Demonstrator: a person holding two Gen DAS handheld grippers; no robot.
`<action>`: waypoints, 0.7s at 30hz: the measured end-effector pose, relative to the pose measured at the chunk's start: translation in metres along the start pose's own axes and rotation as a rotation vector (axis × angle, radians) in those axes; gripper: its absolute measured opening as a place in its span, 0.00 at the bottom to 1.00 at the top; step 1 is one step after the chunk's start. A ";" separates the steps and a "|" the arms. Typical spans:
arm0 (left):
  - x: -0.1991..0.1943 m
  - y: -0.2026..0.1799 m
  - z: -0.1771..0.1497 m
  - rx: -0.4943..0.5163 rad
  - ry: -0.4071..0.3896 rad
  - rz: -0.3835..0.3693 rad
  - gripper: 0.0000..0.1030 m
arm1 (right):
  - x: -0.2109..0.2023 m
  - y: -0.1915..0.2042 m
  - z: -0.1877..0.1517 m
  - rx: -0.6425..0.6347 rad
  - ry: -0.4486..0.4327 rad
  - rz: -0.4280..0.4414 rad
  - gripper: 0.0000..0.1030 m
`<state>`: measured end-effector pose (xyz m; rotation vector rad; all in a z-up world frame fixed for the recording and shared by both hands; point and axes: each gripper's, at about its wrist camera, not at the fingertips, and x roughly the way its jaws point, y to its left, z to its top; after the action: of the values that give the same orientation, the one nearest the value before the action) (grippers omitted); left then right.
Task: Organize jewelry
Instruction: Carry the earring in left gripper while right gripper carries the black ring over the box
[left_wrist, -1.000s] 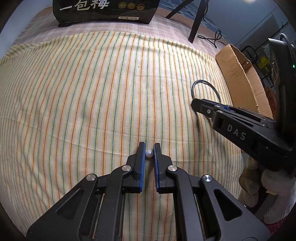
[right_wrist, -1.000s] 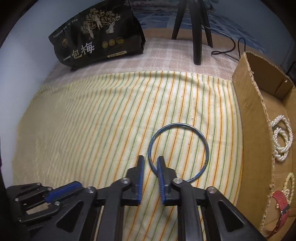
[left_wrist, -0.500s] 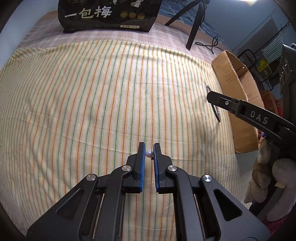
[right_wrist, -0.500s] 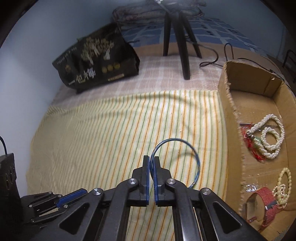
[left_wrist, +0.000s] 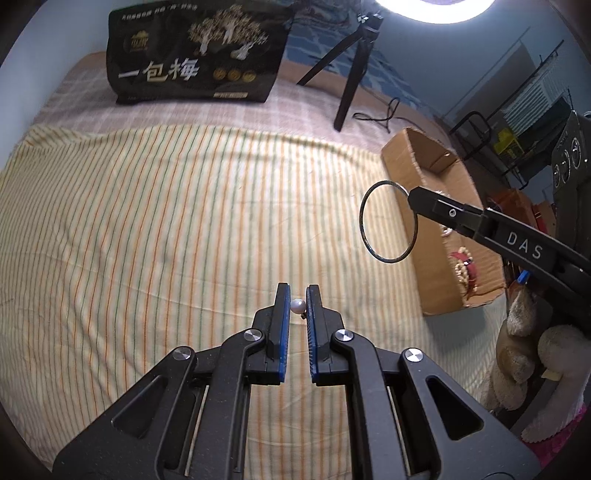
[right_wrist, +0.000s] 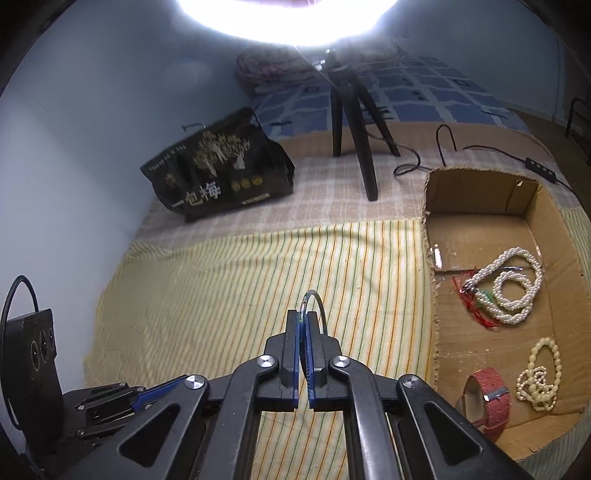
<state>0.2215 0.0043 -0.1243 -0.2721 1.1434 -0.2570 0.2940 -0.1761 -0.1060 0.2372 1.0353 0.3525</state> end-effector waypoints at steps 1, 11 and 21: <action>-0.002 -0.002 0.000 0.001 -0.004 -0.003 0.06 | -0.003 -0.001 0.000 0.001 -0.005 0.002 0.00; -0.002 -0.035 0.013 0.034 -0.043 -0.035 0.06 | -0.047 -0.036 0.005 0.051 -0.091 0.016 0.00; 0.006 -0.079 0.021 0.082 -0.056 -0.068 0.06 | -0.075 -0.086 0.014 0.114 -0.161 -0.059 0.00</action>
<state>0.2388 -0.0698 -0.0944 -0.2447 1.0668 -0.3536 0.2866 -0.2853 -0.0695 0.3319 0.9024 0.2177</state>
